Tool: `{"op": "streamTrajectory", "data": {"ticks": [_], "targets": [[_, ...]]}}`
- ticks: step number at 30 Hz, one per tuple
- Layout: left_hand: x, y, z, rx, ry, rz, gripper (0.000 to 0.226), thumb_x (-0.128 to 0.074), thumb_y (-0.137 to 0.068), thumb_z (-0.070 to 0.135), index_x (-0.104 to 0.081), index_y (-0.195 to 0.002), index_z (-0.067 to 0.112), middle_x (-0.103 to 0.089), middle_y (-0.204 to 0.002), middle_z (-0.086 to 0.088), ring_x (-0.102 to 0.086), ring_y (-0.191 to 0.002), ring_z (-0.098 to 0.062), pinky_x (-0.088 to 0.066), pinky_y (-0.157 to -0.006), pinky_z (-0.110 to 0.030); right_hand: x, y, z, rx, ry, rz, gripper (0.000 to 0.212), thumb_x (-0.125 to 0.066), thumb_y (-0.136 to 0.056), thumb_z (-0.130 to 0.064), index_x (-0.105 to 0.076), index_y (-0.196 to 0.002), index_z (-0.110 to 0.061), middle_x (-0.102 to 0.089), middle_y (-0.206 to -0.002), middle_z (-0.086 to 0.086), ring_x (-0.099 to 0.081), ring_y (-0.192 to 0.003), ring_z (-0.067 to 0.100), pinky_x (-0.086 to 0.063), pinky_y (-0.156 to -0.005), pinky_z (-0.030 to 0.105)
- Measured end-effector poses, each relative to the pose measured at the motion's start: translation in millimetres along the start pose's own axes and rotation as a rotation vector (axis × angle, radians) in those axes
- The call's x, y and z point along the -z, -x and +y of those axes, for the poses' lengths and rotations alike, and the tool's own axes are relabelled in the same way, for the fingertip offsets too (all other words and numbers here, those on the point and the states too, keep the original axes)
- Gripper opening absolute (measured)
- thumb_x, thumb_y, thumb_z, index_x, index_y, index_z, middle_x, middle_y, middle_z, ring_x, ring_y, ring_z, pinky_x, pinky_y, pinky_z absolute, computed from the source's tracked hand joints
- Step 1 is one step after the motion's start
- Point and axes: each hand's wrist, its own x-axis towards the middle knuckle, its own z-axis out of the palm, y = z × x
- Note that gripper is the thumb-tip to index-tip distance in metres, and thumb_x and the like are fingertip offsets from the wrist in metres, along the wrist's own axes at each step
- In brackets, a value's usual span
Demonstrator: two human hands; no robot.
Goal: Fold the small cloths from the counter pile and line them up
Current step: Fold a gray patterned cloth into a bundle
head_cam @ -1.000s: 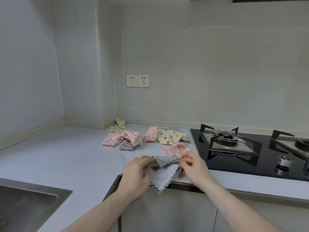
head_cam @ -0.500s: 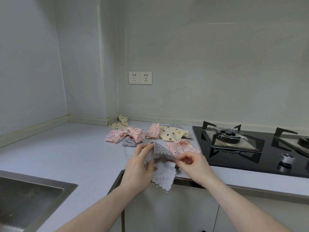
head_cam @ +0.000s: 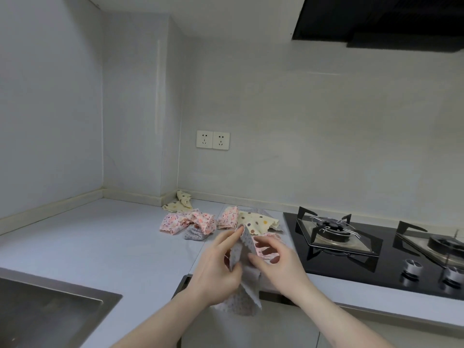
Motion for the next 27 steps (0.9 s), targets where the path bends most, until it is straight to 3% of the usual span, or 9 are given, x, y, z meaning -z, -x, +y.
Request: {"op": "streamTrajectory", "data": {"ticks": [4, 7, 10, 13, 16, 18, 20, 23, 27], "targets": [[14.5, -16.2, 28.0, 0.021, 0.135, 0.003, 0.07, -0.059, -0.078, -0.003, -0.063, -0.139, 0.032, -0.058, -0.134, 0.028, -0.056, -0.124, 0.008, -0.046, -0.093, -0.008, 22.4, -4.0, -42.7, 0.039, 0.062, -0.03, 0.004, -0.073, -0.092, -0.036, -0.076, -0.092, -0.033, -0.074, -0.087, -0.018, -0.066, -0.08, 0.001, -0.053, -0.07, 0.023], [30.8, -22.4, 47.9, 0.034, 0.154, -0.016, 0.069, -0.057, -0.073, 0.0, -0.067, -0.131, 0.036, -0.065, -0.127, 0.025, -0.066, -0.094, 0.004, -0.051, -0.076, -0.012, 35.8, -1.5, -62.4, 0.04, 0.059, -0.002, 0.013, -0.067, -0.092, -0.023, -0.073, -0.081, -0.023, -0.071, -0.074, -0.006, -0.059, -0.061, 0.004, -0.049, -0.061, 0.024], [49.1, -25.5, 62.8, 0.049, 0.128, -0.044, 0.068, -0.057, -0.074, -0.004, -0.061, -0.127, 0.037, -0.067, -0.118, 0.018, -0.06, -0.065, -0.005, -0.05, -0.062, -0.02, 50.5, 2.0, -74.4, -0.042, 0.004, 0.052, 0.017, -0.06, -0.09, -0.013, -0.069, -0.078, -0.022, -0.068, -0.074, 0.005, -0.059, -0.056, 0.012, -0.06, -0.055, 0.038], [62.9, -28.8, 66.9, 0.168, 0.098, -0.067, 0.06, -0.056, -0.078, -0.004, -0.053, -0.123, 0.036, -0.073, -0.106, 0.01, -0.069, -0.063, -0.018, -0.058, -0.06, -0.033, 65.2, 2.5, -78.6, -0.077, 0.017, 0.093, 0.023, -0.054, -0.092, -0.01, -0.064, -0.074, -0.02, -0.064, -0.071, 0.012, -0.053, -0.053, 0.02, -0.058, -0.051, 0.047], [71.6, -32.5, 67.6, 0.212, -0.057, -0.132, 0.03, -0.059, -0.09, 0.008, -0.063, -0.11, 0.03, -0.078, -0.077, 0.008, -0.071, -0.074, -0.017, -0.059, -0.069, -0.037, 76.9, 5.6, -83.6, -0.114, 0.023, 0.077, 0.019, -0.049, -0.096, -0.005, -0.06, -0.081, -0.01, -0.057, -0.065, 0.002, -0.047, -0.052, 0.019, -0.047, -0.047, 0.037], [74.0, -34.5, 72.3, 0.193, -0.097, -0.148, 0.011, -0.061, -0.096, 0.02, -0.07, -0.095, 0.027, -0.075, -0.065, 0.006, -0.072, -0.071, -0.018, -0.057, -0.065, -0.033, 81.7, 10.2, -86.4, -0.155, 0.029, 0.025, 0.012, -0.052, -0.098, -0.011, -0.06, -0.088, -0.008, -0.058, -0.068, 0.0, -0.049, -0.054, 0.015, -0.048, -0.049, 0.029], [73.1, -36.3, 78.8, 0.146, -0.158, -0.136, 0.014, -0.063, -0.098, 0.029, -0.072, -0.087, 0.028, -0.07, -0.061, 0.006, -0.067, -0.061, -0.012, -0.05, -0.06, -0.026, 83.4, 17.1, -87.9, -0.181, 0.037, -0.053, 0.007, -0.064, -0.091, -0.024, -0.064, -0.096, -0.018, -0.068, -0.078, 0.0, -0.056, -0.063, 0.014, -0.048, -0.061, 0.026], [67.9, -36.8, 86.3, 0.101, -0.216, -0.149, 0.016, -0.065, -0.097, 0.038, -0.073, -0.084, 0.031, -0.068, -0.064, 0.017, -0.059, -0.06, 0.001, -0.044, -0.06, -0.021, 79.7, 28.4, -88.5, -0.191, 0.007, -0.12, 0.03, -0.077, -0.081, -0.052, -0.067, -0.103, -0.034, -0.075, -0.093, -0.008, -0.067, -0.079, 0.01, -0.049, -0.07, 0.021], [64.8, -36.0, 93.8, 0.045, -0.254, -0.184, 0.013, -0.067, -0.093, 0.041, -0.075, -0.085, 0.036, -0.072, -0.08, 0.026, -0.064, -0.084, 0.005, -0.048, -0.073, -0.019, 69.9, 38.6, -89.9, -0.106, 0.068, -0.075, 0.012, -0.076, -0.088, -0.038, -0.076, -0.097, -0.03, -0.077, -0.09, -0.008, -0.072, -0.083, 0.012, -0.057, -0.081, 0.027]]}}
